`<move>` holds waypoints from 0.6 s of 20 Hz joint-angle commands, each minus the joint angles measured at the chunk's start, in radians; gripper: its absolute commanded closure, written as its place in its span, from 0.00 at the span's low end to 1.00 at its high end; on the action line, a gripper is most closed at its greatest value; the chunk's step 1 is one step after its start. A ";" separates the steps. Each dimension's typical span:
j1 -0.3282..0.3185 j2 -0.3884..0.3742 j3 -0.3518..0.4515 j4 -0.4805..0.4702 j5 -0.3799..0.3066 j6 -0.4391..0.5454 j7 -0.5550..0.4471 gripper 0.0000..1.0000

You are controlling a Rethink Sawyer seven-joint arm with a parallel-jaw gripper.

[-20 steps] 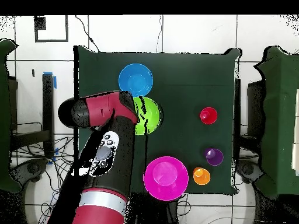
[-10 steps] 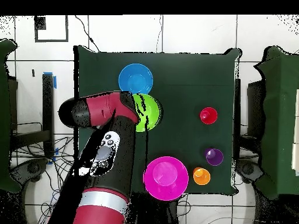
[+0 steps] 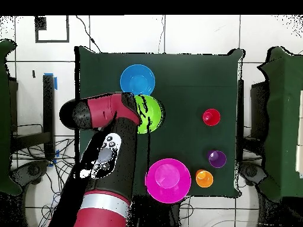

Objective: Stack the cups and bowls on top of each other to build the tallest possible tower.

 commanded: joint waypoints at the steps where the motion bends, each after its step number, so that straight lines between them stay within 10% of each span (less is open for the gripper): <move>1: 0.003 0.043 0.063 -0.060 -0.044 0.057 0.019 1.00; 3: 0.003 0.044 0.061 -0.063 -0.047 0.064 0.015 1.00; 4: 0.005 0.045 0.058 -0.064 -0.049 0.067 0.015 0.00; 12: 0.020 0.052 0.038 -0.081 -0.052 0.094 0.031 0.00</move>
